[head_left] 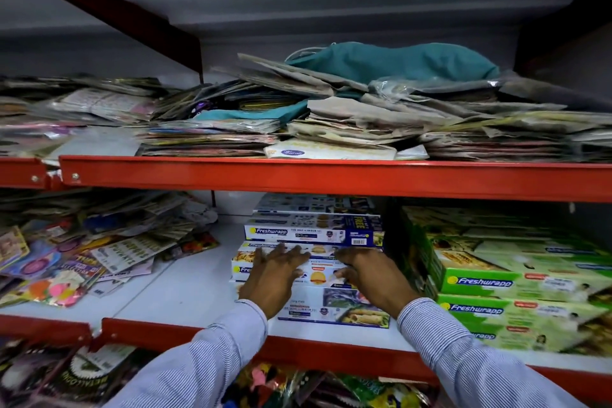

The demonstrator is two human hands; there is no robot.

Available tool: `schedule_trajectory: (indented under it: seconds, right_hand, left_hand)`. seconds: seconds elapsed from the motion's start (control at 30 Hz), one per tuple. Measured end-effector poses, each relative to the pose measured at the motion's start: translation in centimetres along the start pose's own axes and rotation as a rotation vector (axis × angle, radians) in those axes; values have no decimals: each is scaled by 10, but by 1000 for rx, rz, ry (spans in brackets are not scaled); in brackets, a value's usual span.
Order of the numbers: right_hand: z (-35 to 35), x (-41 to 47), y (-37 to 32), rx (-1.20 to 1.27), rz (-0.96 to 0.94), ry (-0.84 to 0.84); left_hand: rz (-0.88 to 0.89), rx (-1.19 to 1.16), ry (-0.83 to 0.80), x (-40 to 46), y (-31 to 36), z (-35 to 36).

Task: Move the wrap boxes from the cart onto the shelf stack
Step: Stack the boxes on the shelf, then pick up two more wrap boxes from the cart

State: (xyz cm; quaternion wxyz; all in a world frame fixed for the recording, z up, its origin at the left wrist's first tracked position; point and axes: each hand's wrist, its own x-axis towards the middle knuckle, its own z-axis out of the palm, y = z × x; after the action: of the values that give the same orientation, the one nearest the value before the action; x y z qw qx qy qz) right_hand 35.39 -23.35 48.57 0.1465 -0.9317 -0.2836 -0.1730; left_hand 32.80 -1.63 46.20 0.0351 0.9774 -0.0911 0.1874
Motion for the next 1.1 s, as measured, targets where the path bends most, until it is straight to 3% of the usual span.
schedule_trajectory:
  seconds: [0.13,0.23,0.43,0.5,0.7,0.9,1.1]
  right_hand:
    - [3,-4,0,-55,14,-24]
    - [2,-20,-7,-151,-11,-38]
    - [34,-115,-42,-166,22,267]
    - [63,-155,-58,-185,51,236]
    - [164,-264,-77,-161,55,-50]
    - [261,-356,-89,-118,41,-502]
    - [375,-439,-89,-5,33,-956]
  left_hand:
    - [-52,57,-35,-18,7,-4]
    - [-34,86,59,-44,9,-4]
    - [-37,78,155,-138,24,18]
    - [-54,59,122,-183,31,39]
    - [-98,-20,-115,-308,37,121]
    - [-209,-121,-438,-421,39,207]
    - [-142,-129,-687,-496,38,295]
